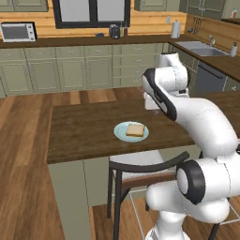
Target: Start the toaster. Once the lever pops up, take the bread to the plate on the dining counter.
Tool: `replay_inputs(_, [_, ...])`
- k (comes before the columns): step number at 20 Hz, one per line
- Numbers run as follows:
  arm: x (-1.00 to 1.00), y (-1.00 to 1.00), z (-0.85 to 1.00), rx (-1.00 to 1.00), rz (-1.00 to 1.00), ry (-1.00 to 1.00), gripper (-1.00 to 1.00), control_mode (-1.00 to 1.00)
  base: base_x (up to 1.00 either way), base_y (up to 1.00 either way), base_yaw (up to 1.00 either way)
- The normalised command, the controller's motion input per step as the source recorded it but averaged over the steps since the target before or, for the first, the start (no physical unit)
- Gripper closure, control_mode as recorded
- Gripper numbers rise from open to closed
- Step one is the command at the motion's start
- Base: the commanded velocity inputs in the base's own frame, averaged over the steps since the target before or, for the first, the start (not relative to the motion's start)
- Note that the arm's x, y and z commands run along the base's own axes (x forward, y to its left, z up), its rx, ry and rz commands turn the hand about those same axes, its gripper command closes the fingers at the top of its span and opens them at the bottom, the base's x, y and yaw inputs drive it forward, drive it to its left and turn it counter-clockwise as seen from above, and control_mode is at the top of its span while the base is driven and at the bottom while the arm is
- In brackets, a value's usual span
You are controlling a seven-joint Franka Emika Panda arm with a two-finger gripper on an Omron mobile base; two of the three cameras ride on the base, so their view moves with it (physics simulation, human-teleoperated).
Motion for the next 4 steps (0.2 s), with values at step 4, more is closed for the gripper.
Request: replay_inputs(4, [-1.0,-0.13,0.04,0.04,-0.1,0.37,-1.0,-1.0,0.0,0.0,0.0])
